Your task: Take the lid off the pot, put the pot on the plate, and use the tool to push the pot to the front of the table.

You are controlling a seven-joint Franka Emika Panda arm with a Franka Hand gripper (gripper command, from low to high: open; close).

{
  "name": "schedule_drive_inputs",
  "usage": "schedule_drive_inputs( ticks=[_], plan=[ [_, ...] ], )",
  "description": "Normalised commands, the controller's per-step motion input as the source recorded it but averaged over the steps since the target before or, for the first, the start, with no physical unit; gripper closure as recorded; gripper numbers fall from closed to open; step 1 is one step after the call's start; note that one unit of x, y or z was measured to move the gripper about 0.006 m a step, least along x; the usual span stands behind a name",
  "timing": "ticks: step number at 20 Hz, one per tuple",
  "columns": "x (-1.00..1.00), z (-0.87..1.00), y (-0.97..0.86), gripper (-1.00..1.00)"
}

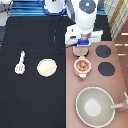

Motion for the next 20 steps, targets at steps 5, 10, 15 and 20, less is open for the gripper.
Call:
schedule_drive_inputs(
  ticks=[5, 10, 15, 20],
  plan=[
    [0.64, 0.70, 0.00, -1.00],
    [0.76, 0.67, -0.01, -1.00],
    [0.82, 0.69, -0.11, -1.00],
    [0.86, 0.57, -0.25, -1.00]
  ],
)
